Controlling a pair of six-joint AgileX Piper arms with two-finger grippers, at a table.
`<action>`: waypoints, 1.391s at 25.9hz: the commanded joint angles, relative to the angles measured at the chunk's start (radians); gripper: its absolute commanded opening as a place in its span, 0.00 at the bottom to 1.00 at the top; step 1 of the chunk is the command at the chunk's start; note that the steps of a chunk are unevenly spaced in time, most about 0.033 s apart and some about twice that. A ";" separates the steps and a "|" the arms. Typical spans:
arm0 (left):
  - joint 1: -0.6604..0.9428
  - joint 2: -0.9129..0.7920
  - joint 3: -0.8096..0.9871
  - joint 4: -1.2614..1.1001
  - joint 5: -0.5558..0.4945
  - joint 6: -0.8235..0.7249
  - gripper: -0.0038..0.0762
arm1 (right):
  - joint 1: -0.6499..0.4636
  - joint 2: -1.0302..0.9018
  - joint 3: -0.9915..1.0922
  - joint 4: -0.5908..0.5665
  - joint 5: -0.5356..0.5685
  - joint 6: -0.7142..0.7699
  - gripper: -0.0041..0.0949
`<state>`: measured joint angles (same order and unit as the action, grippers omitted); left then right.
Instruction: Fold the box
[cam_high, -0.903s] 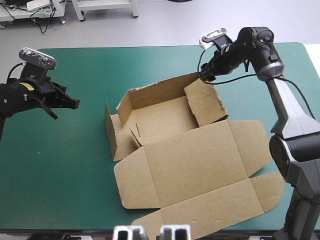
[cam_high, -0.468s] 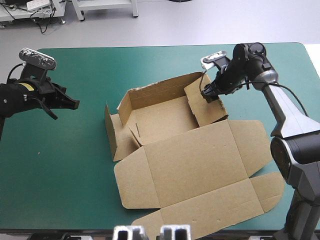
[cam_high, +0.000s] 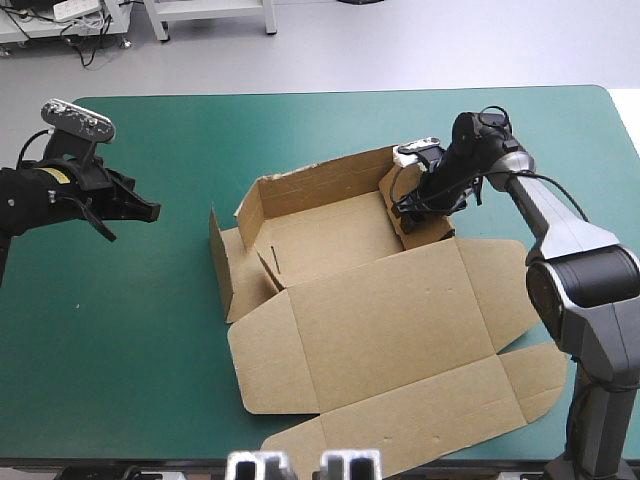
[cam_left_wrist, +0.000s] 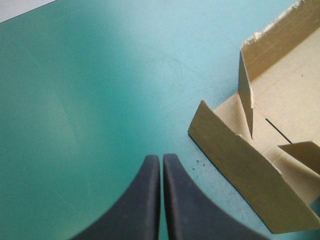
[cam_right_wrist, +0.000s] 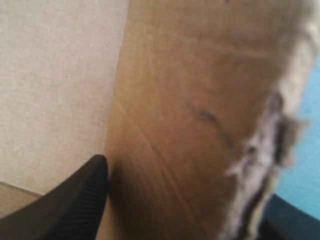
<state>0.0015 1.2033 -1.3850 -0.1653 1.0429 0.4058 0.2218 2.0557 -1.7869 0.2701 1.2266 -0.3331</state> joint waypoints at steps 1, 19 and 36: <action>0.001 -0.026 -0.012 -0.049 -0.042 0.001 0.06 | -0.001 -0.005 -0.018 0.030 0.005 -0.008 0.38; 0.241 -0.026 0.000 -0.255 -0.137 0.043 0.06 | -0.205 -0.438 -0.274 0.288 0.031 -0.113 0.02; 0.409 0.213 0.195 -1.355 0.259 0.682 0.13 | -0.325 -0.493 -0.272 0.495 0.030 -0.175 0.02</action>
<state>0.4204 1.3777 -1.1687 -1.2216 1.1152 0.9866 -0.0965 1.5864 -2.0316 0.6797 1.2444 -0.5068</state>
